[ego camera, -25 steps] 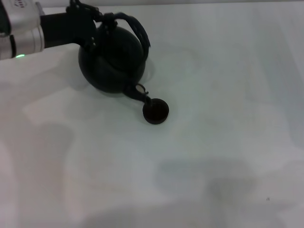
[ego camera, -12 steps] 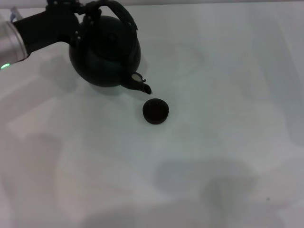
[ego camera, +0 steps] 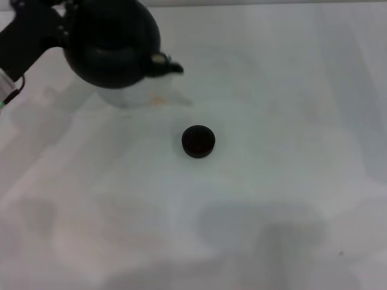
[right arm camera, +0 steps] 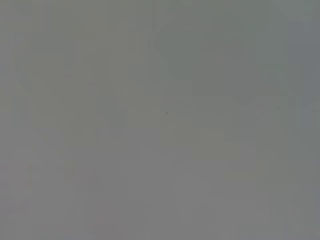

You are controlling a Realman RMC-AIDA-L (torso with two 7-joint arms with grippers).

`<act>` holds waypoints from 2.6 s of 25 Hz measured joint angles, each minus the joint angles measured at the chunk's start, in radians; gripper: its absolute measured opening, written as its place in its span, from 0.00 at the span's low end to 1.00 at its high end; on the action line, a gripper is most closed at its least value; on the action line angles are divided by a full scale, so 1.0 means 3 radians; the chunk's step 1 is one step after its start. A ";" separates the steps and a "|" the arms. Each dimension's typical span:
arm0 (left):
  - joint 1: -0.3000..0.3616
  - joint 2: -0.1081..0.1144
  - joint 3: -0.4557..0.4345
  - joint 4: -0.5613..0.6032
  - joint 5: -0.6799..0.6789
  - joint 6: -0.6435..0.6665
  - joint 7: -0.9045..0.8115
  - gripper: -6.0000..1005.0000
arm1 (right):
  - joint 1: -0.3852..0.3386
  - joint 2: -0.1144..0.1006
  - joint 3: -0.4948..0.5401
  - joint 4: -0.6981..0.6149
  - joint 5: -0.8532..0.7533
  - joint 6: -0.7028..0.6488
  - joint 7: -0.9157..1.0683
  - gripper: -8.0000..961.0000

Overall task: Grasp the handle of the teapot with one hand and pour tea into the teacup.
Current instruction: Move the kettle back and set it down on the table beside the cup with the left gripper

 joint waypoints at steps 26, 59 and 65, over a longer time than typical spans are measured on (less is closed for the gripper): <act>0.0856 -0.0044 -0.0031 0.2048 -0.2028 -0.0320 0.1286 0.12 | 0.0180 -0.0014 -0.0012 -0.0240 0.0000 -0.0222 0.0000 0.86; 0.0602 -0.0058 0.0005 0.2247 -0.1983 -0.1176 0.1775 0.12 | 0.0261 -0.0005 -0.0051 -0.0255 0.0001 -0.0249 0.0000 0.86; 0.0629 -0.0058 0.0005 0.2243 -0.1930 -0.1199 0.1776 0.13 | 0.0260 -0.0005 -0.0051 -0.0254 0.0001 -0.0253 0.0000 0.86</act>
